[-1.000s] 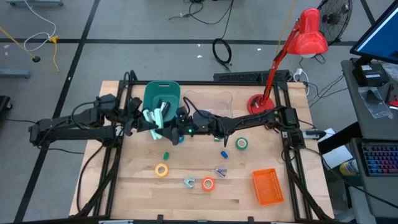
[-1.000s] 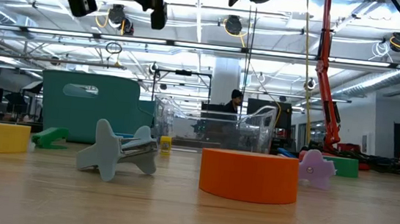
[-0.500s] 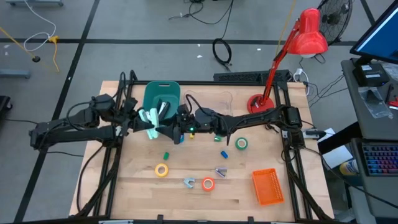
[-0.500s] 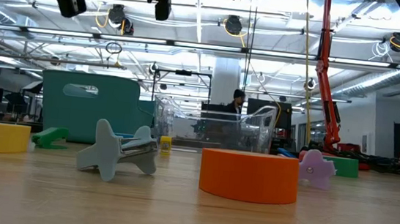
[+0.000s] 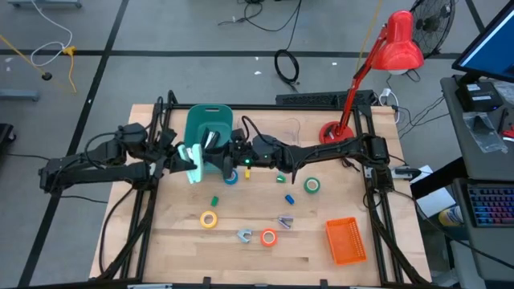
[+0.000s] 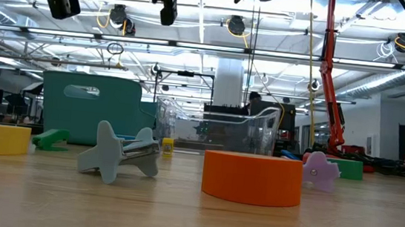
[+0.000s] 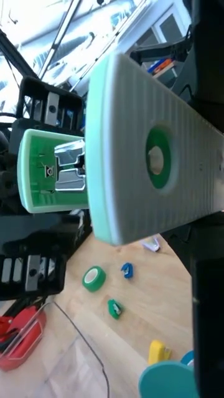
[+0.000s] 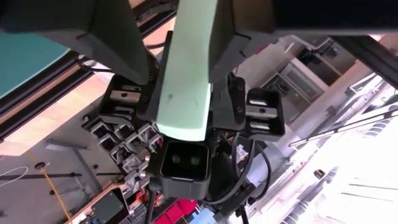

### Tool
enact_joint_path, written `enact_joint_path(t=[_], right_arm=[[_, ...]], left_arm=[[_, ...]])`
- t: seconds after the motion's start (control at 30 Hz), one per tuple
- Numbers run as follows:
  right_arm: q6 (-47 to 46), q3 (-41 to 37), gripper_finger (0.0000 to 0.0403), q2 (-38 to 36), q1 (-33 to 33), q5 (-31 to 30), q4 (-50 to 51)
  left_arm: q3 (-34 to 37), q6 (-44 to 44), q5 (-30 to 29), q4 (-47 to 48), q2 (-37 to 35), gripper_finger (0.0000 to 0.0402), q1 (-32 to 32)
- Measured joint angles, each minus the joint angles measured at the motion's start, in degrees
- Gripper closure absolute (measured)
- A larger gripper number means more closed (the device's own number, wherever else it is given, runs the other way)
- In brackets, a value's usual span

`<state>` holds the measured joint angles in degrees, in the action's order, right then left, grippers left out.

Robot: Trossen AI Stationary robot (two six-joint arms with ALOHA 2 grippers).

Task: Pick and place Stapler, Stapler remover, tape
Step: Put the light green stapler into the green bin

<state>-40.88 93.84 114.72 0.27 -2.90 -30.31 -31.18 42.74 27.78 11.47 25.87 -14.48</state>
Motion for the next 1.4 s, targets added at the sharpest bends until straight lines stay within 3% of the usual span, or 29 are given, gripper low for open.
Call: enact_joint_path(t=[0.27,0.6,1.4], right_arm=[[0.14,0.04,0.033,0.0,-0.22,1.4,-2.46],[1.07,0.04,0.0396,-0.04,-0.63,1.65,-1.72],[-1.75,0.0,0.0402,0.02,-1.2,3.26,-2.66]], left_arm=[[0.0,-0.5,-0.48,-1.1,3.72,0.0261,0.02],[0.0,-0.35,0.8,-4.33,5.99,0.0261,0.0],[0.0,0.67,2.62,-4.4,7.78,0.0261,0.0]])
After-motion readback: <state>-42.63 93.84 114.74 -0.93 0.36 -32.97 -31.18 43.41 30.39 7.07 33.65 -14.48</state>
